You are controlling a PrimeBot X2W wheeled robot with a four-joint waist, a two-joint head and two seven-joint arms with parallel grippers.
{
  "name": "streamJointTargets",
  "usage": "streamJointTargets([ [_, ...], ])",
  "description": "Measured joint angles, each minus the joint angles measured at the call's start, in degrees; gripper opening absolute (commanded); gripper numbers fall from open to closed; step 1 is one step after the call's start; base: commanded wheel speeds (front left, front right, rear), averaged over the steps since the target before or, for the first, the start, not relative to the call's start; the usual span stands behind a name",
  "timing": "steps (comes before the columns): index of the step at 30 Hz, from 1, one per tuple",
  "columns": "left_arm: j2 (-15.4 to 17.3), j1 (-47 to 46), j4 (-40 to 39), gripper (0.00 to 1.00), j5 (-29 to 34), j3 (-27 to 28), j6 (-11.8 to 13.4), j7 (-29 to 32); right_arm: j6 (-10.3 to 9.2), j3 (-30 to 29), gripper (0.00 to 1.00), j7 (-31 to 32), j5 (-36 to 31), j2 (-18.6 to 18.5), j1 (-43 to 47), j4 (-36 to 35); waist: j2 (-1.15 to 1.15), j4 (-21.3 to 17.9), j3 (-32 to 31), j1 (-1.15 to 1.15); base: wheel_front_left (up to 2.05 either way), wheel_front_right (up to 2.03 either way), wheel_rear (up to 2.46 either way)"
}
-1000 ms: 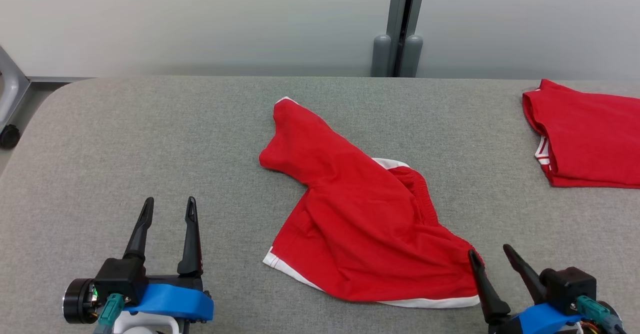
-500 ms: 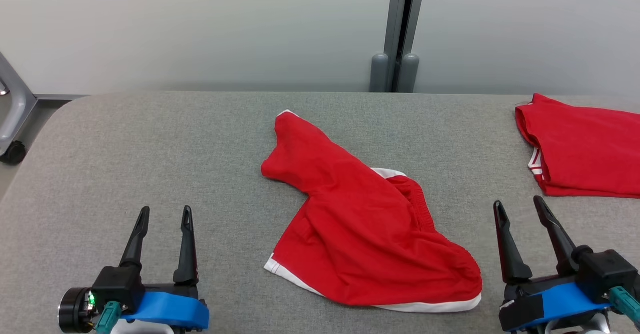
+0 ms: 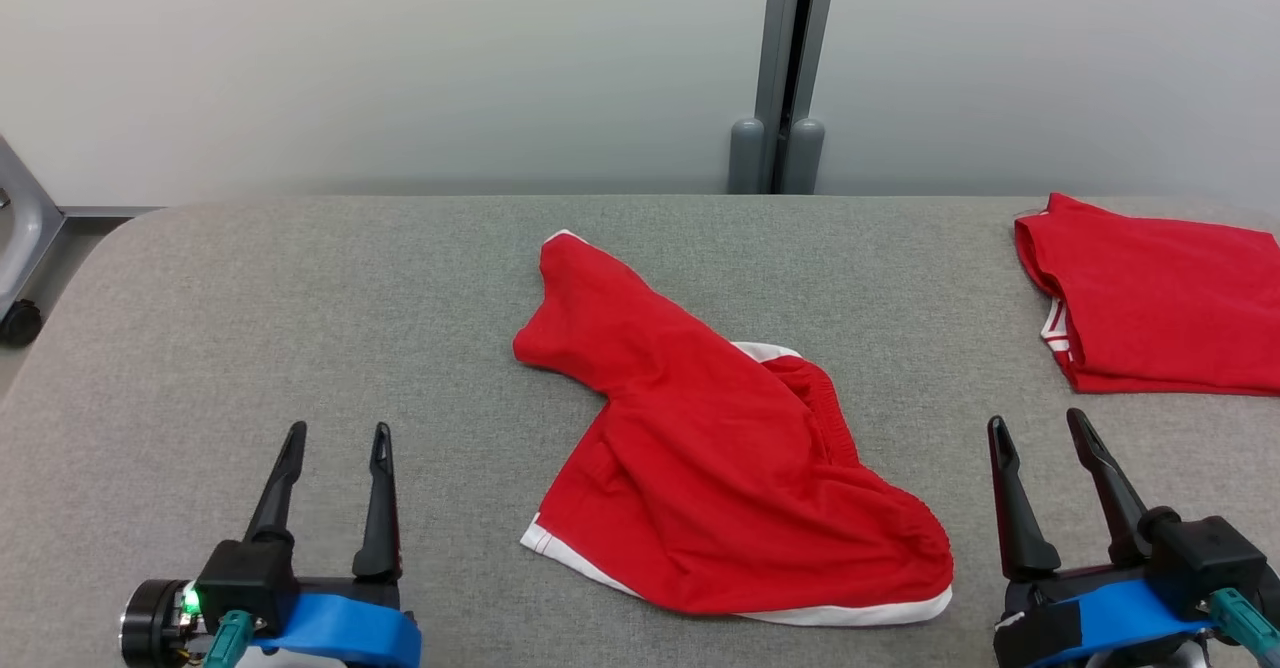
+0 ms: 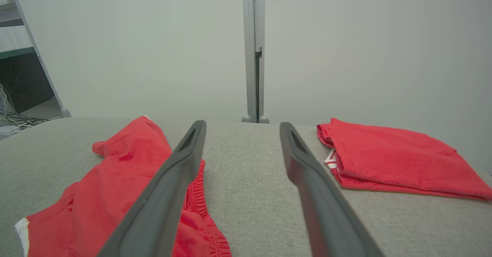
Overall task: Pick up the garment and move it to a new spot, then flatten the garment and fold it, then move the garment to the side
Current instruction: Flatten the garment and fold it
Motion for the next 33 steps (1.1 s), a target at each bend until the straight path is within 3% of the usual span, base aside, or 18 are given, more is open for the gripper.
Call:
streamJointTargets([
  [10,0.9,-3.3,3.0,1.0,0.5,-7.5,-0.5,0.0,0.0,0.9,1.0,-0.5,0.7,0.0,-1.1,2.1,0.0,-1.2,0.5,0.0,0.0,0.0,0.0],
  [23,4.2,-7.5,15.8,1.0,-5.9,-19.3,-0.8,4.9,0.0,1.0,1.0,-0.7,1.0,0.1,-2.3,3.7,0.0,-3.2,2.0,0.0,0.0,0.0,0.0],
  [33,5.0,-10.2,25.4,1.0,-9.4,-24.7,-0.8,6.6,0.0,1.0,1.0,-0.7,0.7,0.1,-3.3,4.7,0.0,-3.9,2.6,0.0,0.0,0.0,0.0],
])
